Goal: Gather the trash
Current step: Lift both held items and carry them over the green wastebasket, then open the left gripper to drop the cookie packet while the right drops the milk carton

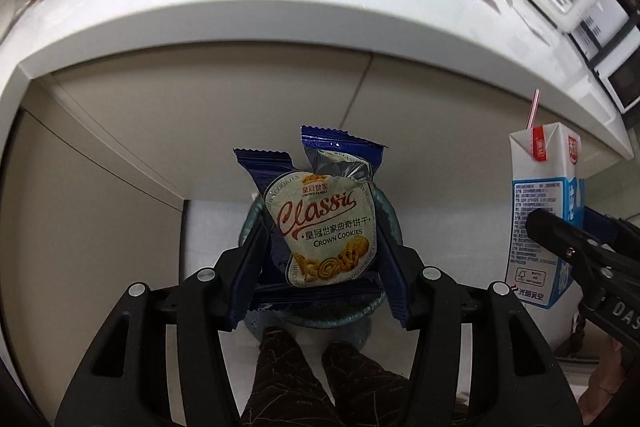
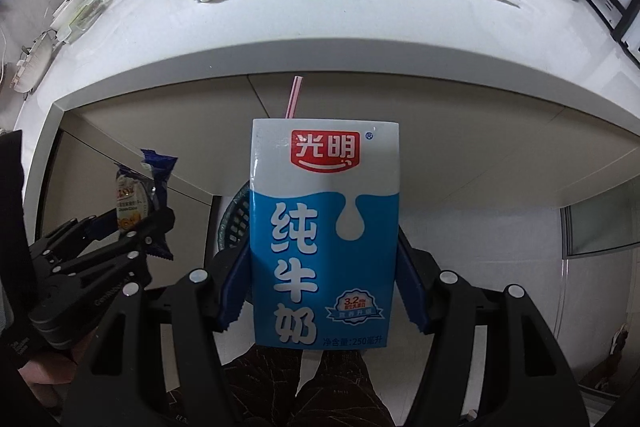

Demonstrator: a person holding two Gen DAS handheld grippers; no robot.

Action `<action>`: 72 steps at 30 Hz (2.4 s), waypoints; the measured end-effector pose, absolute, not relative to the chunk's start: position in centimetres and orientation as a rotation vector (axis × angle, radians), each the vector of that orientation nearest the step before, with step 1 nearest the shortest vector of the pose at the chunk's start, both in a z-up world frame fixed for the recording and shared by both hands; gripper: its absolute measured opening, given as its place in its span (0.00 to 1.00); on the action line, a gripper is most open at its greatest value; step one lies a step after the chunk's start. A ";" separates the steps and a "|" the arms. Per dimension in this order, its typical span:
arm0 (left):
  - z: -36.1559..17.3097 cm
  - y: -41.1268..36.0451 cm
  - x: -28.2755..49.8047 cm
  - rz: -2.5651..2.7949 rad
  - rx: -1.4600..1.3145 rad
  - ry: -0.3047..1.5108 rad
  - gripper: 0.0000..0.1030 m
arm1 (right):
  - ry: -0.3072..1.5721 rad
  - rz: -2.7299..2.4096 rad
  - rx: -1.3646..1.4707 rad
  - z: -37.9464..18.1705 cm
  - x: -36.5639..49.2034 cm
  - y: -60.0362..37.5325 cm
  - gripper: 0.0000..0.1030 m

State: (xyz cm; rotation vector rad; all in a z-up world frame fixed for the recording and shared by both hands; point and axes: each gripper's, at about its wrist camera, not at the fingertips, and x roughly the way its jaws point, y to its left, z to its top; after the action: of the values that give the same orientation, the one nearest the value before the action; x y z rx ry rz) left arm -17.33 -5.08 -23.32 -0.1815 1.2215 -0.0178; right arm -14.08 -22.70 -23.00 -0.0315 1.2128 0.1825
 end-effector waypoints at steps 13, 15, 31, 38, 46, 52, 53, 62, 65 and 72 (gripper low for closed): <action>-28.6 -6.9 -16.7 -0.060 -0.125 1.259 0.60 | 1.258 0.130 -0.007 -25.6 -15.2 -24.2 0.58; -29.6 -7.1 -16.5 -0.054 -0.112 1.271 0.61 | 1.265 0.120 -0.004 -26.1 -15.2 -24.4 0.58; -28.3 -6.3 -15.9 -0.037 -0.138 1.224 0.94 | 1.268 0.092 0.016 -27.5 -15.0 -25.0 0.59; -25.6 -3.3 -15.5 -0.020 -0.162 1.177 0.94 | 1.247 0.136 0.015 -27.8 -15.5 -22.8 0.59; -23.7 -0.5 -15.6 -0.022 -0.148 1.166 0.94 | 1.244 0.177 -0.016 -29.3 -15.7 -19.2 0.59; -24.3 1.7 -16.2 0.014 -0.155 1.188 0.94 | 1.271 0.184 -0.041 -31.1 -16.2 -17.1 0.59; -24.4 2.0 -16.3 0.019 -0.156 1.192 0.94 | 1.274 0.186 -0.042 -31.3 -16.2 -16.9 0.59; -24.7 3.4 -16.7 0.015 -0.156 1.206 0.94 | 1.290 0.177 -0.051 -31.0 -14.8 -16.9 0.60; -25.1 3.5 -16.5 0.010 -0.150 1.205 0.94 | 1.285 0.169 -0.052 -30.9 -14.5 -16.9 0.65; -24.7 3.9 -16.1 0.004 -0.160 1.199 0.94 | 1.271 0.145 -0.037 -30.1 -13.7 -17.2 0.73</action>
State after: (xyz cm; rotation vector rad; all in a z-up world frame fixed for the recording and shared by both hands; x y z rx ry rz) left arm -16.07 3.95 -24.73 -0.1596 1.1987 0.0038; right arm -13.71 -17.20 -30.14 -0.0366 1.2705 0.1454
